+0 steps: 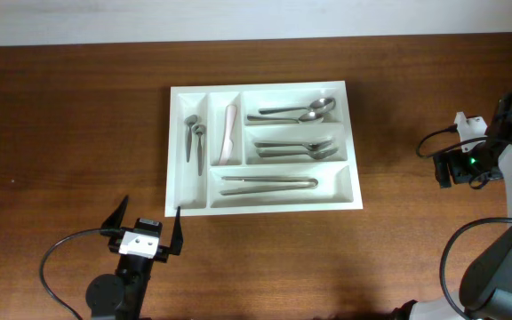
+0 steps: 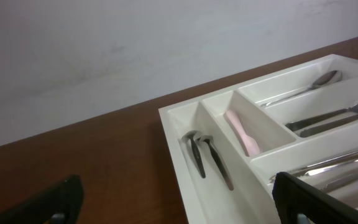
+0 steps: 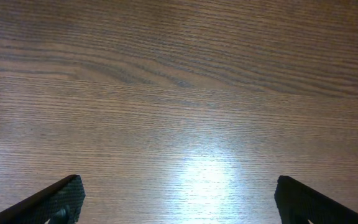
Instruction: Pack container
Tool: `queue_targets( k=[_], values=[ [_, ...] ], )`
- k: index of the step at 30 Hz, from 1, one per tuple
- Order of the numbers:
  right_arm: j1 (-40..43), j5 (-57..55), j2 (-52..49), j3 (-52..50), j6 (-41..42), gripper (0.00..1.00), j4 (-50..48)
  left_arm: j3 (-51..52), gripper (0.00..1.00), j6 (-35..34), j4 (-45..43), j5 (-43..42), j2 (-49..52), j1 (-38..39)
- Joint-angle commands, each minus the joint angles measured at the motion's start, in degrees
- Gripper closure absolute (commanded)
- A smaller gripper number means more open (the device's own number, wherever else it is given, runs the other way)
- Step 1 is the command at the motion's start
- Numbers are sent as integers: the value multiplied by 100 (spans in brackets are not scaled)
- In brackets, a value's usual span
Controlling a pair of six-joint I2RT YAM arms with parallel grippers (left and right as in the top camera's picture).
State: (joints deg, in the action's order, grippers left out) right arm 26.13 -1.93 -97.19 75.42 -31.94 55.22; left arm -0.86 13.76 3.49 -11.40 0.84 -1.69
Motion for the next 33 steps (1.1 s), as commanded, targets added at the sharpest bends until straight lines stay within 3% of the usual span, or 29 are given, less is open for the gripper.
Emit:
queue_targets(
  k=[1, 14, 17, 24, 33],
  values=[
    [13, 13, 7, 0, 7, 1, 0, 39, 1, 50, -4, -83, -55, -35],
    [13, -35, 149, 0, 7, 1, -107, 39, 1, 50, -4, -83, -55, -35],
    [-35, 706, 568, -7, 9, 1, -411, 39, 1, 50, -4, -83, -55, -35],
    [-507, 2369, 2203, -638, 74, 1, -1856, 39, 1, 50, -4, -83, -55, -35],
    [-1738, 2531, 4673, -2684, 1735, 1, -4813, 39, 1, 50, -4, -83, -55, -35]
  ],
)
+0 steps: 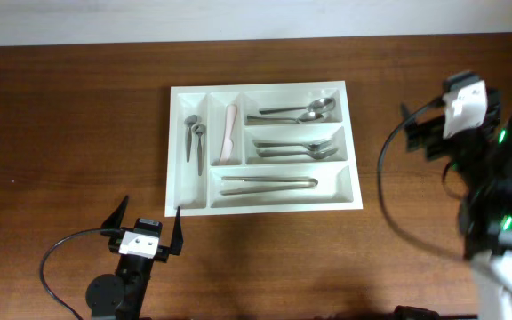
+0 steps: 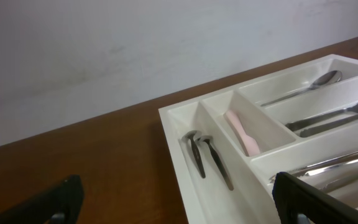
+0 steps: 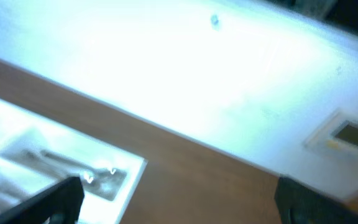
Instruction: Pack container
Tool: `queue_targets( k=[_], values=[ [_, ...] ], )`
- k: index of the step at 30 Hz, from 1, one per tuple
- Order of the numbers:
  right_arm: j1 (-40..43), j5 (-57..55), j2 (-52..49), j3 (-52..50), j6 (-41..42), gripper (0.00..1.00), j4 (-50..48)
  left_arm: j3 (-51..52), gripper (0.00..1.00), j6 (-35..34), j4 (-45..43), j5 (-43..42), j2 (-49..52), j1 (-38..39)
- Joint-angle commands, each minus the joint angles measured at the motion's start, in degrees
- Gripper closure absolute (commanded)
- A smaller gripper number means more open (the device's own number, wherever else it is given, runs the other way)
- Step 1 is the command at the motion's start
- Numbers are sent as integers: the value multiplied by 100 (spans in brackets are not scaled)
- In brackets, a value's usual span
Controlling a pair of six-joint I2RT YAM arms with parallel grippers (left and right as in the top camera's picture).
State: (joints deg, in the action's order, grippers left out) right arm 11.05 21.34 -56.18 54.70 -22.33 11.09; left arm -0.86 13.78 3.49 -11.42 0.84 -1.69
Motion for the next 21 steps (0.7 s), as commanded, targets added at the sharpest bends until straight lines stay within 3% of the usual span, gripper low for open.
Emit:
queue_targets(
  k=[1, 8, 14, 21],
  values=[
    [-291, 203, 831, -846, 922, 1, -684, 39, 1, 48, -4, -81, -55, -35],
    [-431, 219, 2826, -2358, 1320, 1, -2197, 39, 1, 48, -4, -81, -55, -35],
    [-713, 142, 4262, -3110, 1322, 2, -2249, 39, 1, 48, -4, -81, -55, -35],
    [-1405, -1012, 5027, -3613, 1318, 1, -2251, 39, 1, 48, -4, -81, -55, -35]
  ],
)
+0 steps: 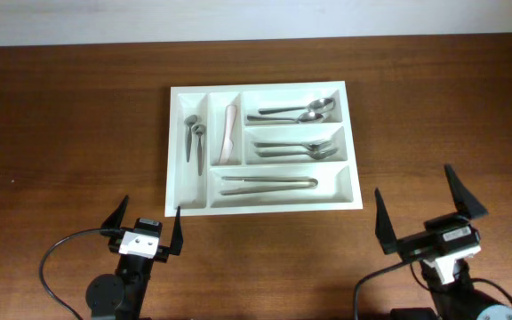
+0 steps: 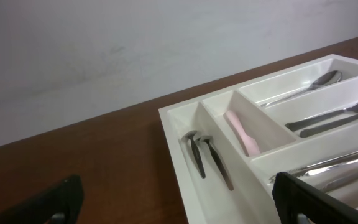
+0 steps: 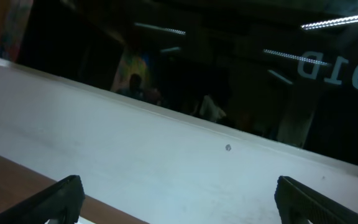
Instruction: Pack container
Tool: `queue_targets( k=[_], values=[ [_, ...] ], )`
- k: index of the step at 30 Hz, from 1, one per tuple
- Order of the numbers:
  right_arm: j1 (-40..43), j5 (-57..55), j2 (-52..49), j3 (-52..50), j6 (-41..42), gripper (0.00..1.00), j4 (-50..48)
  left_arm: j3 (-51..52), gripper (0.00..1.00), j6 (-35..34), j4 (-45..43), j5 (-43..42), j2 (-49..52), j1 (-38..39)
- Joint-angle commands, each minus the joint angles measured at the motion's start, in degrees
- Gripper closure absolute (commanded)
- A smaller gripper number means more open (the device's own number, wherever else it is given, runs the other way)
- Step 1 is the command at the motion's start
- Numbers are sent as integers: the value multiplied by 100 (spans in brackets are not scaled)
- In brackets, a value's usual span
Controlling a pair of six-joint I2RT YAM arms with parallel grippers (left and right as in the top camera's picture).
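A white cutlery tray (image 1: 174,191) lies mid-table, holding two small spoons (image 1: 193,138), a pink-handled utensil (image 1: 229,133), large spoons (image 1: 296,111), forks (image 1: 296,148) and tongs-like pieces (image 1: 269,183) in separate compartments. In the left wrist view the tray (image 2: 179,146) fills the right side, with the small spoons (image 2: 207,158) and pink utensil (image 2: 241,132) visible. My left gripper (image 1: 146,224) stands open near the tray's front-left corner, empty. My right gripper (image 1: 425,213) is open at the front right, empty, facing the back wall (image 3: 166,155).
Brown wooden table (image 1: 69,133) all round the tray. A white wall (image 2: 135,43) runs along the far edge. The right wrist view shows the wall's top and a dark room with ceiling lights beyond.
My right arm has moved from the right side near the tray's far end to the table's front right, its camera now facing the back wall. The left arm has not moved.
At first my right gripper was at the far right edge, looking straight down at bare wood. Then it was raised by the tray's right side, seeing the tray blurred. Now it sits at the front right, open. The left gripper and cutlery stayed put throughout.
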State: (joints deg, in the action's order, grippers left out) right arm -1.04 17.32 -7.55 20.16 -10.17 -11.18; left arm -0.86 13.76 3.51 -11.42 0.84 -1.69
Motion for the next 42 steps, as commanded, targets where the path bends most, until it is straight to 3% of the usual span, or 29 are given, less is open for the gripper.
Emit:
queue_targets(
  k=[1, 10, 34, 42],
  values=[
    [-267, -717, 234, -223, 79, 1, -20, 39, 1, 50, -7, -81, -55, -35],
    [-339, -955, 732, -796, -199, 1, -22, 39, 1, 50, -7, -81, -55, -35],
    [37, -1200, 737, -1982, -175, 1, -138, 39, 1, 50, -7, -81, -55, -35],
    [35, -1163, 737, -1985, -173, 1, 380, 39, 1, 50, -7, -81, -55, -35]
  ],
)
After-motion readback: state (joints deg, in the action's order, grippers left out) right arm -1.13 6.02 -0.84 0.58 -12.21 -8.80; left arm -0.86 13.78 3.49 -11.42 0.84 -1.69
